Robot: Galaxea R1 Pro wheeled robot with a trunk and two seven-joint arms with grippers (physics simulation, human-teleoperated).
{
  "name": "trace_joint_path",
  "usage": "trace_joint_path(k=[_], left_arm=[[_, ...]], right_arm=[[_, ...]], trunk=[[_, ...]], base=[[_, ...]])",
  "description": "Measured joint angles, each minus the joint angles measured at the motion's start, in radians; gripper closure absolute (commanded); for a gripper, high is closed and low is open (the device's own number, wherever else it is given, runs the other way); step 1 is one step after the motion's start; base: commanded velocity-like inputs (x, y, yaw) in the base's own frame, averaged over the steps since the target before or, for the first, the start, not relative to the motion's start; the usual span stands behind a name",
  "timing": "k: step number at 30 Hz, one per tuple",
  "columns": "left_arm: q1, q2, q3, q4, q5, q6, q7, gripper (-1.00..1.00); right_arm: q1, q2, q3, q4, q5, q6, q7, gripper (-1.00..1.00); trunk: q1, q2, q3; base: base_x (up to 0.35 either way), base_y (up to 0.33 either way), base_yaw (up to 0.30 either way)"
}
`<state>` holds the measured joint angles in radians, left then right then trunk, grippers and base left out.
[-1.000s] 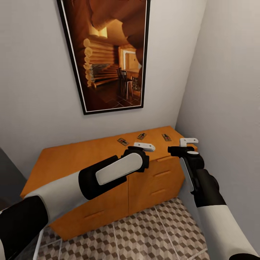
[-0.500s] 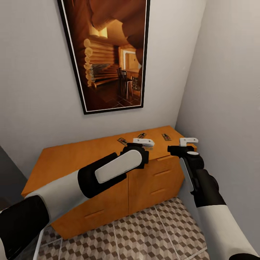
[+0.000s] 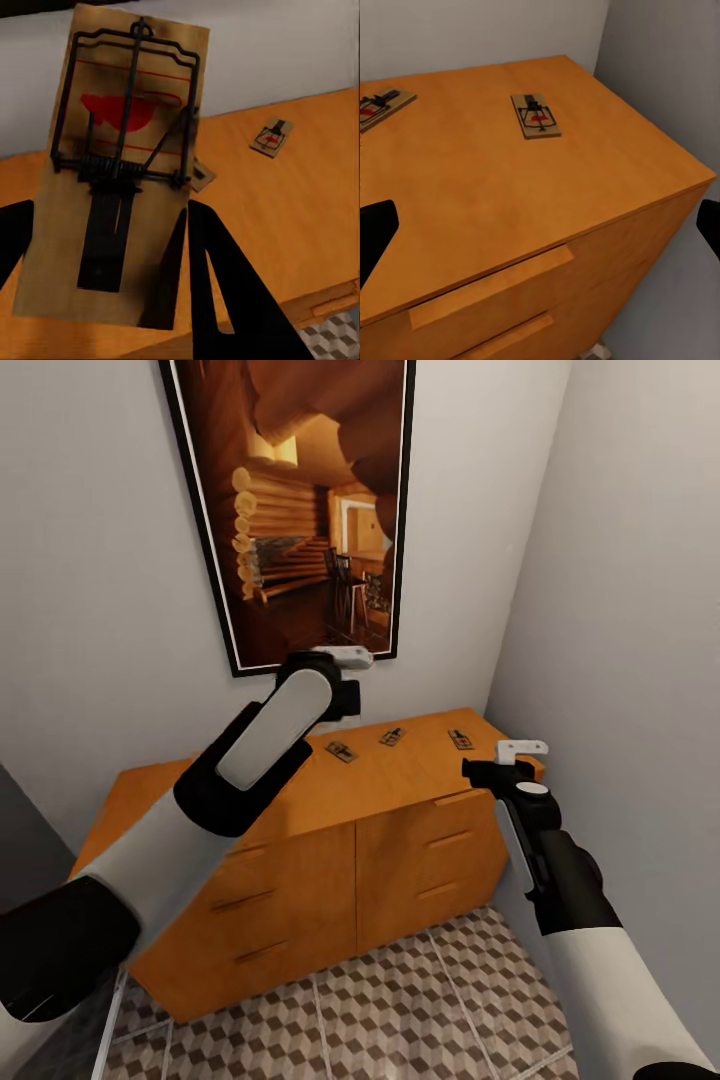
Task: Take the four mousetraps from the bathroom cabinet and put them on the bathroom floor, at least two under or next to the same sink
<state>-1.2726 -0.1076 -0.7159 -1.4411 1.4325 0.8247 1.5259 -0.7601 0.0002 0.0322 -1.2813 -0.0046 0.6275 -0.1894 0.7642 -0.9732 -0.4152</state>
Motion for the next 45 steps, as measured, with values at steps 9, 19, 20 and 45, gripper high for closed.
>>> trace_joint_path(k=[9, 19, 20, 45], left_arm=[[-0.136, -0.019, 0.013, -0.008, 0.036, 0.033, -0.133, 1.00], [-0.165, -0.011, 0.228, -0.012, 0.339, 0.047, -0.534, 1.00], [-0.165, -0.011, 0.236, -0.012, 0.347, 0.048, -0.552, 1.00], [-0.153, 0.069, 0.339, 0.004, 0.554, 0.175, -1.157, 1.00]], right_arm=[[0.000, 0.000, 0.000, 0.003, 0.000, -0.001, 0.000, -1.00], [0.000, 0.000, 0.000, 0.028, 0.003, -0.018, 0.000, -1.00], [0.000, 0.000, 0.000, 0.030, 0.003, -0.021, 0.000, -1.00], [0.007, -0.002, 0.248, 0.024, -0.001, 0.015, 0.006, -1.00]], trunk=[[0.000, 0.000, 0.000], [0.000, 0.000, 0.000], [0.000, 0.000, 0.000], [0.000, 0.000, 0.000]], base=[[0.000, 0.000, 0.000], [0.000, 0.000, 0.000], [0.000, 0.000, 0.000], [0.000, 0.000, 0.000]])
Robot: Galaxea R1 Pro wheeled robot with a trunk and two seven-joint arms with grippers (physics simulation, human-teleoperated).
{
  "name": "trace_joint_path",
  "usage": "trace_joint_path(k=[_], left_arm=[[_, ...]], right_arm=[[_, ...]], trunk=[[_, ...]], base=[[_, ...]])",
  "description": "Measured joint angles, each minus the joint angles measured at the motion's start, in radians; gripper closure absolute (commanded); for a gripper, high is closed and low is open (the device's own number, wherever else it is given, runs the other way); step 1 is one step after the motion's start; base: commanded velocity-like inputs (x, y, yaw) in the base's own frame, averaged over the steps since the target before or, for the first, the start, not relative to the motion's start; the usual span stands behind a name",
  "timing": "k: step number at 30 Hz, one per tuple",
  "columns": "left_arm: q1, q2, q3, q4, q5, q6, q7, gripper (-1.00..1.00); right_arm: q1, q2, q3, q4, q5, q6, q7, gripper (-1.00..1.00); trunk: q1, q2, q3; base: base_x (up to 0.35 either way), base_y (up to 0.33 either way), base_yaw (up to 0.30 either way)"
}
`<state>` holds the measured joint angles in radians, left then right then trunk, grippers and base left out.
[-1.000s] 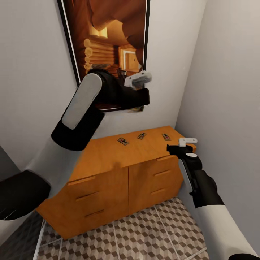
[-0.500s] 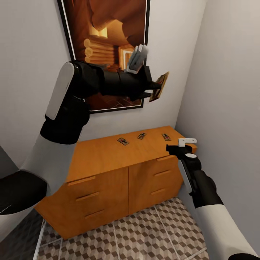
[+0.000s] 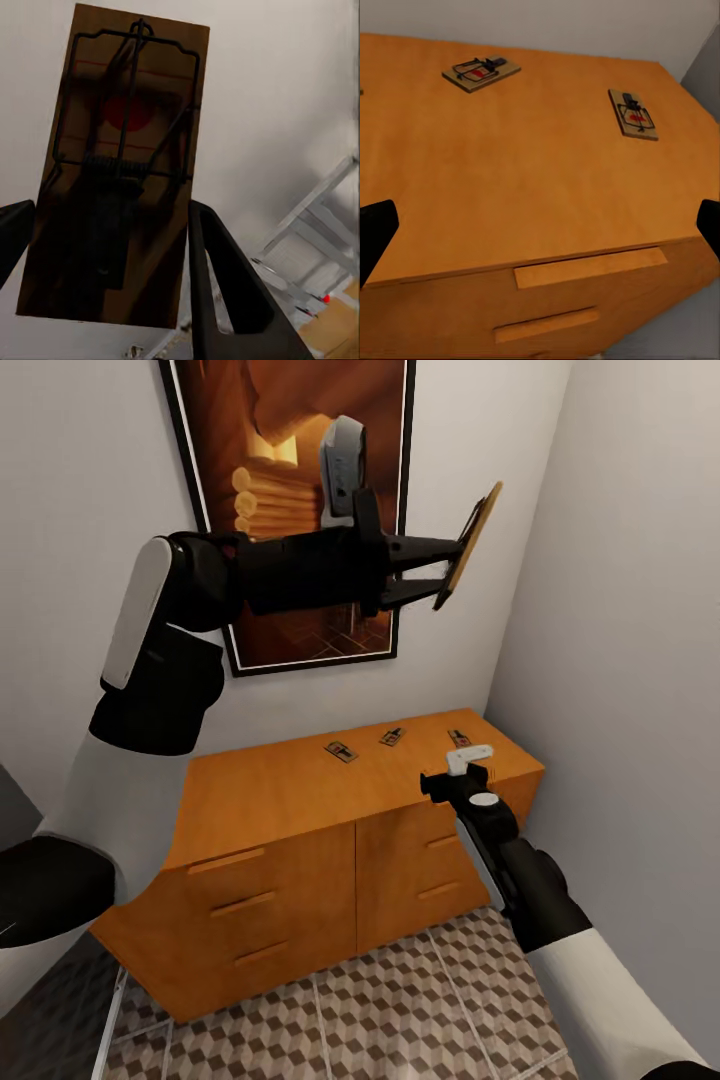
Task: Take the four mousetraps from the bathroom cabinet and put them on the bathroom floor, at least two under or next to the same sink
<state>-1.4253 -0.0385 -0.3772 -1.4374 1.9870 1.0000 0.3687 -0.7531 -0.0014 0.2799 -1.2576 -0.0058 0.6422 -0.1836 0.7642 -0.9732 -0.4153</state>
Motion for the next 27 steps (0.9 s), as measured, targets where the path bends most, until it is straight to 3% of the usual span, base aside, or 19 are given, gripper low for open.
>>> trace_joint_path(k=[5, 11, 19, 23, 26, 27], left_arm=[[0.001, -0.007, -0.005, 0.004, -0.006, -0.006, -0.030, 1.00], [0.001, -0.009, -0.005, 0.006, -0.014, -0.006, -0.032, 1.00], [0.001, -0.011, -0.014, 0.006, -0.015, -0.006, -0.032, 1.00], [0.001, -0.035, -0.017, 0.004, -0.012, -0.007, -0.038, 1.00], [0.001, -0.047, -0.020, 0.004, -0.013, -0.006, -0.040, 1.00], [0.001, -0.051, -0.027, 0.004, -0.013, -0.006, -0.040, 1.00]], right_arm=[[0.001, -0.001, 0.009, 0.000, -0.001, 0.008, 0.001, -1.00], [0.001, -0.004, 0.012, -0.002, 0.000, 0.013, 0.005, -1.00], [0.001, -0.009, 0.010, -0.010, 0.003, 0.019, 0.120, -1.00], [0.001, -0.009, 0.023, 0.012, 0.004, 0.025, 0.127, -1.00], [0.000, -0.009, 0.046, 0.045, 0.014, 0.083, 0.125, -1.00], [-0.001, -0.010, 0.053, 0.054, 0.034, 0.139, 0.122, -1.00]], trunk=[[0.000, 0.000, 0.000], [-0.001, 0.000, 0.000], [-0.001, 0.000, 0.000], [-0.001, 0.000, 0.000], [0.000, 0.000, 0.000], [0.000, 0.000, 0.000]], base=[[0.035, 0.000, 0.000], [0.293, 0.000, 0.000], [0.333, 0.000, 0.000], [0.299, 0.000, 0.000], [0.180, 0.000, 0.000], [0.097, 0.000, 0.000]])
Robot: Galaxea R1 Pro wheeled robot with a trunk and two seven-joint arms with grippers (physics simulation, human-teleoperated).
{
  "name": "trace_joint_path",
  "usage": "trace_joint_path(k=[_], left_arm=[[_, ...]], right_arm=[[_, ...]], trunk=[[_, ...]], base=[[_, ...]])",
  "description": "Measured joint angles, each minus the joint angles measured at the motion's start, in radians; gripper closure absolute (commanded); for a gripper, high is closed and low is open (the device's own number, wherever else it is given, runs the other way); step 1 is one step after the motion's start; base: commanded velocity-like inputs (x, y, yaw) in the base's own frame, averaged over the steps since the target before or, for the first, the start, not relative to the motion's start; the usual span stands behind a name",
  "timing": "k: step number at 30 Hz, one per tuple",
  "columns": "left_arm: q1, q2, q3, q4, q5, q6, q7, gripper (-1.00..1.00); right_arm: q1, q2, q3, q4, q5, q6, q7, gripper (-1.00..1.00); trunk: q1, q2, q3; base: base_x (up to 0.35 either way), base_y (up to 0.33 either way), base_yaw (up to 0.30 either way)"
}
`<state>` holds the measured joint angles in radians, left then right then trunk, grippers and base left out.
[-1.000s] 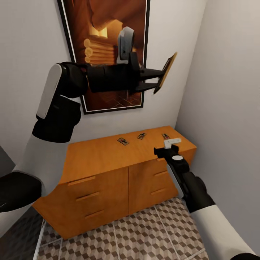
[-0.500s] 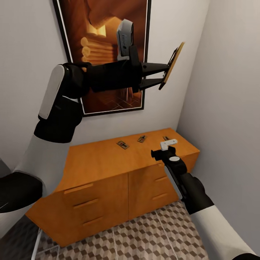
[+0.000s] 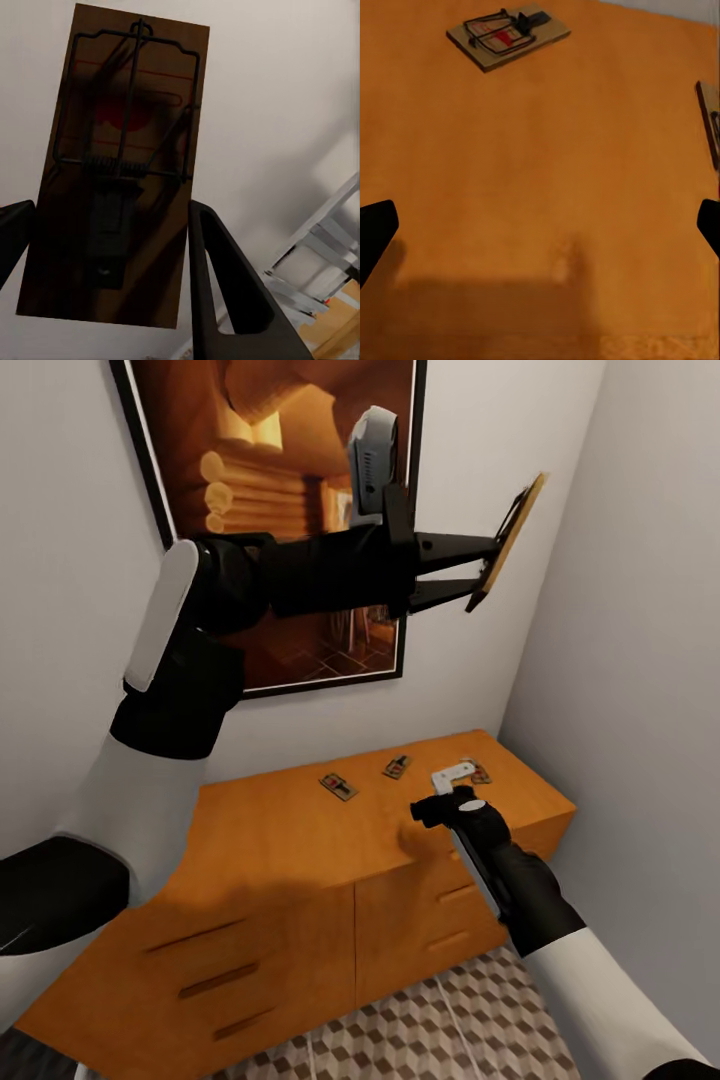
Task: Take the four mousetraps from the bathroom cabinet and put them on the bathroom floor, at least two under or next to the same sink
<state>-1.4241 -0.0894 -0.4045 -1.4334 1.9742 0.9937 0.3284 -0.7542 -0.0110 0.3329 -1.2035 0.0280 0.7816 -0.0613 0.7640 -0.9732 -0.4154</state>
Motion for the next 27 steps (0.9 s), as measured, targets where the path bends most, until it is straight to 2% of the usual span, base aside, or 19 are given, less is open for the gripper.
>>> trace_joint_path(k=[1, 5, 7, 11, 12, 13, 14, 15, 16, 17, 18, 22, 27], left_arm=[[0.000, -0.001, -0.003, 0.000, 0.000, 0.000, 0.000, 1.00], [0.000, -0.003, -0.013, -0.001, 0.000, 0.000, 0.000, 1.00], [0.000, -0.004, -0.015, -0.002, 0.000, 0.000, 0.000, 1.00], [0.000, -0.004, -0.016, -0.002, 0.001, 0.000, 0.000, 1.00], [0.000, -0.004, -0.016, -0.001, 0.001, 0.000, -0.001, 1.00], [0.000, -0.004, -0.016, -0.001, 0.001, 0.000, -0.001, 1.00], [0.000, -0.004, -0.017, -0.001, 0.001, 0.000, -0.001, 1.00], [0.000, -0.004, -0.017, -0.001, 0.000, 0.000, 0.000, 1.00], [0.000, -0.004, -0.018, -0.001, 0.000, 0.000, 0.000, 1.00], [0.000, -0.004, -0.018, -0.001, 0.000, 0.000, 0.000, 1.00], [0.001, -0.003, -0.021, 0.000, 0.000, 0.000, -0.001, 1.00], [0.001, -0.003, -0.069, 0.001, -0.001, -0.001, 0.001, 1.00], [0.002, -0.004, -0.082, 0.002, -0.002, -0.002, 0.001, 1.00]], right_arm=[[0.000, 0.000, 0.002, 0.001, 0.009, 0.019, -0.001, -1.00], [-0.002, 0.001, 0.006, -0.019, 0.091, 0.100, -0.001, -1.00], [-0.009, 0.001, 0.007, -0.057, 0.148, 0.169, 0.004, -1.00], [-0.014, 0.001, 0.009, -0.117, 0.192, 0.214, 0.006, -1.00], [-0.017, 0.000, 0.009, -0.135, 0.216, 0.220, 0.006, -1.00], [-0.028, 0.000, 0.008, -0.161, 0.274, 0.227, 0.006, -1.00], [-0.045, 0.001, 0.007, -0.189, 0.390, 0.231, 0.007, -1.00], [-0.051, 0.001, 0.006, -0.198, 0.449, 0.231, 0.008, -1.00], [-0.054, 0.001, 0.005, -0.203, 0.489, 0.231, 0.015, -1.00], [-0.060, 0.001, 0.005, -0.205, 0.511, 0.231, 0.028, -1.00], [-0.070, 0.001, 0.005, -0.205, 0.521, 0.229, 0.053, -1.00], [-0.077, 0.000, 0.007, -0.201, 0.517, 0.225, 0.169, -1.00], [-0.077, -0.002, 0.001, -0.194, 0.519, 0.221, 0.295, -1.00]], trunk=[[0.000, 0.000, 0.000], [0.000, 0.000, 0.000], [0.000, 0.000, 0.000], [0.000, 0.000, 0.000], [0.000, 0.000, 0.000], [0.000, 0.000, 0.000], [0.000, 0.000, 0.000], [0.000, 0.000, 0.000], [0.000, 0.000, 0.000], [0.000, 0.000, 0.000], [0.000, 0.000, 0.000], [0.000, 0.000, 0.000], [0.000, 0.000, 0.000]], base=[[0.062, 0.000, 0.000], [0.025, 0.000, 0.000], [0.006, 0.000, 0.000], [0.002, 0.000, 0.000], [0.000, 0.000, 0.000], [0.000, 0.000, 0.000], [0.000, 0.000, 0.000], [0.000, 0.000, 0.000], [0.000, 0.000, 0.000], [0.000, 0.000, 0.000], [0.000, 0.000, 0.000], [0.001, 0.000, 0.000], [0.127, 0.000, 0.000]])
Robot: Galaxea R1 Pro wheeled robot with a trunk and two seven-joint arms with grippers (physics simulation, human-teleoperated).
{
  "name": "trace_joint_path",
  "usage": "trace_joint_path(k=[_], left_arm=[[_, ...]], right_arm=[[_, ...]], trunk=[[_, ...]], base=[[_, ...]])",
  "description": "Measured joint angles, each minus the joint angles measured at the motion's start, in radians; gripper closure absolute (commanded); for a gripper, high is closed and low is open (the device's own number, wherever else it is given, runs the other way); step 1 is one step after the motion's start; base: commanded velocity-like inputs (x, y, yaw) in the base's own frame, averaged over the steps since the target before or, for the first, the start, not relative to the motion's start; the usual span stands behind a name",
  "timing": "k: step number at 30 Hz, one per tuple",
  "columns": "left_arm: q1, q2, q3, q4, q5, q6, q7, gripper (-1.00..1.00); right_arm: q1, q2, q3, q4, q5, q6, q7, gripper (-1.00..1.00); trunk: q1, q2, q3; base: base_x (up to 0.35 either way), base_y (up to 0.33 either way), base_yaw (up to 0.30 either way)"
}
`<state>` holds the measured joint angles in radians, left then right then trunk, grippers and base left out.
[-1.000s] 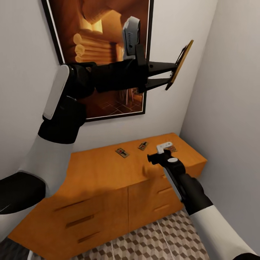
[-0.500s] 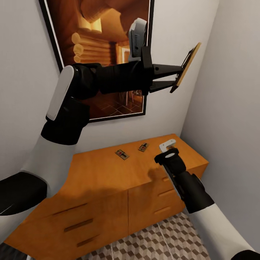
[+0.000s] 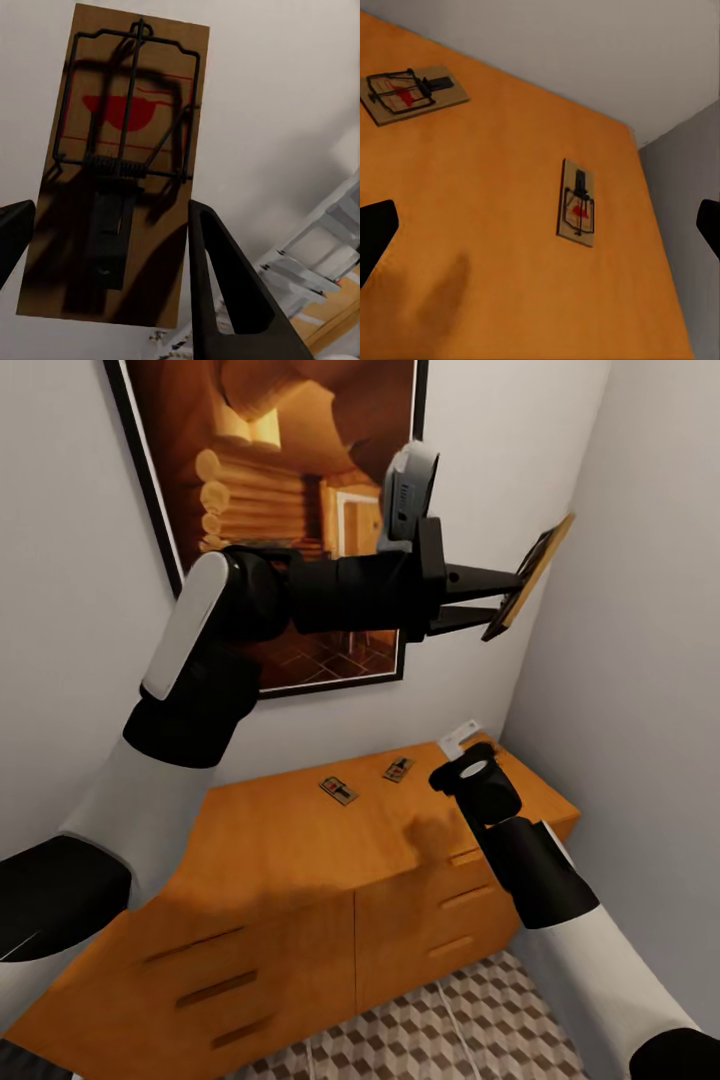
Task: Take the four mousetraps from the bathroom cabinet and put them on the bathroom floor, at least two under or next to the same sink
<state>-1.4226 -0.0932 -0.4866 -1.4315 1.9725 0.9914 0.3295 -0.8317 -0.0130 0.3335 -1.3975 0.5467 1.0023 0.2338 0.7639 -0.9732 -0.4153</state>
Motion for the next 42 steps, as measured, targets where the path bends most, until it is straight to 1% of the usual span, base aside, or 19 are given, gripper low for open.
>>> trace_joint_path(k=[3, 4, 6, 7, 11, 16, 29, 39, 40, 41, 42], left_arm=[[0.000, 0.000, -0.002, 0.000, 0.000, -0.001, 0.000, 1.00], [0.000, -0.003, -0.004, -0.001, 0.001, 0.000, 0.000, 1.00], [0.000, -0.002, -0.009, 0.000, 0.001, -0.001, 0.000, 1.00], [0.000, -0.002, -0.015, 0.000, 0.001, -0.001, 0.000, 1.00], [0.000, -0.002, -0.033, -0.002, 0.001, -0.003, -0.001, 1.00], [0.000, -0.002, -0.040, -0.002, 0.001, -0.041, -0.001, 1.00], [0.004, -0.001, -0.040, 0.000, 0.001, -0.044, -0.001, 1.00], [0.005, -0.001, -0.040, 0.000, 0.000, -0.044, -0.002, 1.00], [0.010, -0.003, -0.046, 0.002, -0.005, -0.047, 0.000, 1.00], [0.016, -0.001, -0.051, 0.003, 0.001, -0.048, 0.005, 1.00], [0.020, -0.001, -0.057, 0.003, -0.001, -0.048, 0.005, 1.00]], right_arm=[[0.000, 0.000, 0.000, 0.021, -0.002, -0.006, 0.038, -1.00], [-0.002, -0.002, -0.004, 0.041, -0.009, -0.010, 0.096, -1.00], [-0.023, -0.032, -0.020, 0.039, -0.006, -0.010, 0.146, -1.00], [-0.030, -0.041, -0.028, 0.038, -0.008, -0.010, 0.161, -1.00], [-0.041, -0.054, -0.040, 0.037, -0.007, -0.009, 0.199, -1.00], [-0.043, -0.058, -0.042, 0.037, -0.004, -0.009, 0.208, -1.00], [-0.043, -0.060, -0.039, 0.036, 0.000, -0.009, 0.209, -1.00], [-0.040, -0.063, -0.038, 0.030, 0.001, -0.010, 0.208, -1.00], [-0.046, -0.057, -0.044, 0.035, -0.005, -0.004, 0.203, -1.00], [-0.051, -0.052, -0.049, 0.041, -0.011, -0.010, 0.197, -1.00], [-0.054, -0.046, -0.055, 0.046, -0.011, -0.015, 0.192, -1.00]], trunk=[[0.000, 0.000, 0.000], [0.000, 0.000, 0.000], [0.000, 0.000, 0.000], [0.000, 0.000, 0.000], [0.000, 0.000, 0.000], [0.000, 0.000, 0.000], [0.000, 0.000, 0.000], [0.000, 0.000, 0.000], [0.001, 0.001, 0.000], [0.000, 0.000, 0.000], [0.000, 0.000, 0.000]], base=[[0.299, 0.000, 0.000], [0.206, 0.000, 0.000], [0.087, 0.000, 0.000], [0.043, 0.000, 0.000], [0.018, 0.000, 0.000], [0.002, 0.000, 0.000], [0.009, -0.008, 0.000], [0.186, -0.183, 0.000], [0.000, 0.000, 0.000], [0.000, 0.000, 0.000], [0.000, 0.000, 0.000]])
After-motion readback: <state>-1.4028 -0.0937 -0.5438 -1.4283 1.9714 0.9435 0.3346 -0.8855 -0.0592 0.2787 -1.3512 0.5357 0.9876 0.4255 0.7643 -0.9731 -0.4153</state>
